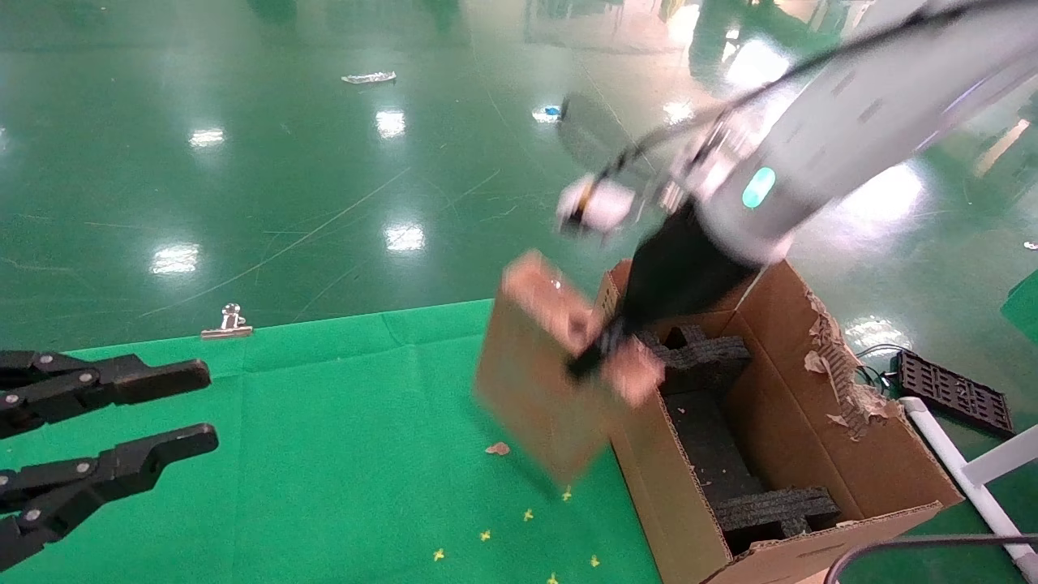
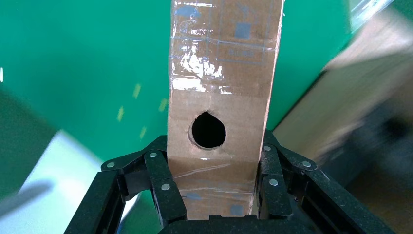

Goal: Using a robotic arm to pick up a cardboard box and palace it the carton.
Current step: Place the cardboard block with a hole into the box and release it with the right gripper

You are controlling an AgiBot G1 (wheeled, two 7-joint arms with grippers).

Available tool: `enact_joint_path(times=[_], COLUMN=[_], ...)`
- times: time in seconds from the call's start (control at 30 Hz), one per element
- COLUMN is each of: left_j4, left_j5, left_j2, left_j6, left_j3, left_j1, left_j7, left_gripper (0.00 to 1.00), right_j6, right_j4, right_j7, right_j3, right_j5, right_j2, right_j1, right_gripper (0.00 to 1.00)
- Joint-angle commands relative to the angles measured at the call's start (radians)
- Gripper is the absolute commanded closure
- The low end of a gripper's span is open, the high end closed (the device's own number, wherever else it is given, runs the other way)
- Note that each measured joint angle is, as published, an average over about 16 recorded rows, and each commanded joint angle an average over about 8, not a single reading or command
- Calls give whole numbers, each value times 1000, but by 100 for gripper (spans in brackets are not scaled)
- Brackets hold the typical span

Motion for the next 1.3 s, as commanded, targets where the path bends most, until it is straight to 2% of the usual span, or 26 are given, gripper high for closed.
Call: enact_joint_path(times=[0.03,0.27,0.47,0.5,0.73,0.77,1.3], left_j4=[0,0,0,0,0,0,0], left_j5=[0,0,-1,-1,-1,-1,-2], left_j2=[0,0,0,0,-1,-1,-1], left_j6=[0,0,0,0,-1,-1,-1], left_j3=[0,1,1,1,1,1,2], left_j1=[0,0,0,0,0,0,-1], left_j7=[0,0,0,0,1,1,1], left_gripper=[100,100,100,90,3,0,0], right_j6=[22,42,22,17,-11,-14,-15], right_j4=[-11,-147,-271,-290,-410,-426,-645], right_j7=[-39,-111,-137,-140,-166,-171,-244], right_j3=[30,55,24,18,-22,-27,-65], right_j5=[8,-57,-134,-144,-189,-192,-182], right_j2=[33,116,147,150,164,164,120], right_j1=[40,146,170,169,128,119,-63], right_gripper=[100,100,100,100,100,100,100])
